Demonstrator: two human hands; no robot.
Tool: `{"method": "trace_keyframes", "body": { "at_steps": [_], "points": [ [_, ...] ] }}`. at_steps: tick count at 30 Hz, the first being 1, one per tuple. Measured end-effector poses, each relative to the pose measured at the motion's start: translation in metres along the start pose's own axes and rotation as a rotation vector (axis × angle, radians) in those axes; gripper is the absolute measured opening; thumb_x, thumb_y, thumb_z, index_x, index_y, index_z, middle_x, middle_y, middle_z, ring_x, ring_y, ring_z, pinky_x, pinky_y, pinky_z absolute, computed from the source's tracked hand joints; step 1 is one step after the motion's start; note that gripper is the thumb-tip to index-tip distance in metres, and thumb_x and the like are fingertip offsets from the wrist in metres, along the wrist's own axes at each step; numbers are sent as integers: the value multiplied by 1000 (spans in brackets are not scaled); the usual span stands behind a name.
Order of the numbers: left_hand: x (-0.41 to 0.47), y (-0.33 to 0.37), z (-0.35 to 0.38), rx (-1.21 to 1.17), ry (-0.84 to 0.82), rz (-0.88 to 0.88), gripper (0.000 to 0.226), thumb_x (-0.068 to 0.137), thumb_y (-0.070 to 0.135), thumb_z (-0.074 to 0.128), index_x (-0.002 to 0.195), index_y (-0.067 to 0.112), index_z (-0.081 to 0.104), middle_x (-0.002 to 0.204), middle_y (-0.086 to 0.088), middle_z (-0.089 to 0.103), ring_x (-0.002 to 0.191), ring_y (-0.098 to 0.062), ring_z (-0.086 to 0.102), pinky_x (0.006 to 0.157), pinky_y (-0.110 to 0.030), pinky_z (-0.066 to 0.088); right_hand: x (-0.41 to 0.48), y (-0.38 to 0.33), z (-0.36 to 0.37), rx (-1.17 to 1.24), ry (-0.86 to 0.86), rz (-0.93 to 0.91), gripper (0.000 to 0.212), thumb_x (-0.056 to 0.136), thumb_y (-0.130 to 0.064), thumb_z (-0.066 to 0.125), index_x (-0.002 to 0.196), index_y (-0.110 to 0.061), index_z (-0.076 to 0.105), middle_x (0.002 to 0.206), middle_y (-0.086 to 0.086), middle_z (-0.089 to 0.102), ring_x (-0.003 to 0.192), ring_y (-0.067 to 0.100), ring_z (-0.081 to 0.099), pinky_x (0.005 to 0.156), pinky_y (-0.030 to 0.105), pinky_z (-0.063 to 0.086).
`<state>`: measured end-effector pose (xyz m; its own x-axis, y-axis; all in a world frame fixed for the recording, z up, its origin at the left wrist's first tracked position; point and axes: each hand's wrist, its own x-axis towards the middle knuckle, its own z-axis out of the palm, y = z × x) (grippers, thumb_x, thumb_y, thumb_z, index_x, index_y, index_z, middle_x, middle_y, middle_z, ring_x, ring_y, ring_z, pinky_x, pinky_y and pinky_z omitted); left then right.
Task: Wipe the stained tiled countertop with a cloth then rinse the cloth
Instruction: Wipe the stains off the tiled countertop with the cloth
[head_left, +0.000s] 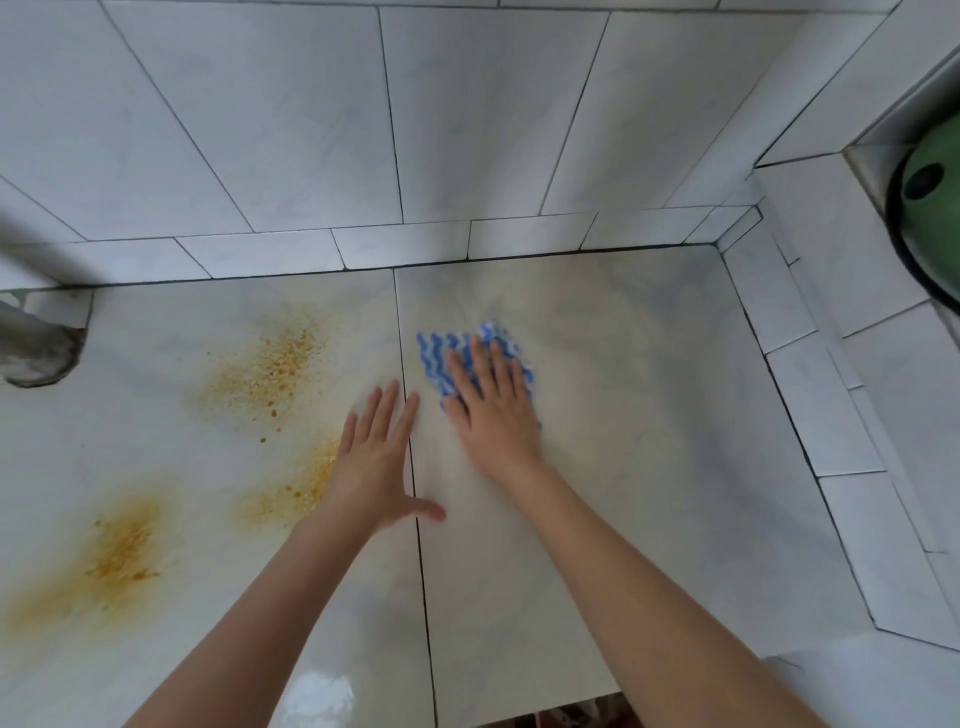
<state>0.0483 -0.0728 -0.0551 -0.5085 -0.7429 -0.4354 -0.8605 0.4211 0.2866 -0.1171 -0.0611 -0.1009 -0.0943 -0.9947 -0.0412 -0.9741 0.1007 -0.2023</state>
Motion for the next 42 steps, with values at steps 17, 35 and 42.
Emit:
{"method": "trace_keyframes", "body": {
  "at_steps": [17, 35, 42],
  "points": [
    [-43, -75, -16, -131, 122, -275, 118, 56, 80, 38, 148, 21, -6, 154, -2, -23, 141, -21, -19, 116, -42, -7, 7, 11, -4, -13, -89, 224, 64, 82, -53, -10, 142, -28, -13, 158, 6, -11, 146, 24, -10, 115, 37, -12],
    [-68, -68, -9, -230, -120, -377, 147, 34, 87, 46, 134, 20, -38, 139, -3, -49, 127, -23, -45, 110, -47, -18, -57, -41, 12, 3, -19, 29, 54, 100, -45, 17, 150, -24, 17, 157, 4, 12, 145, 24, 7, 117, 39, 1],
    [-72, -75, -13, -234, -162, -334, 149, 34, 86, 51, 133, 20, -39, 137, -4, -51, 126, -23, -46, 110, -48, -19, -25, 39, 3, -105, -72, 93, 61, 99, -48, -6, 151, -21, 10, 158, 12, 10, 143, 35, 13, 113, 46, 14]
  ]
}}
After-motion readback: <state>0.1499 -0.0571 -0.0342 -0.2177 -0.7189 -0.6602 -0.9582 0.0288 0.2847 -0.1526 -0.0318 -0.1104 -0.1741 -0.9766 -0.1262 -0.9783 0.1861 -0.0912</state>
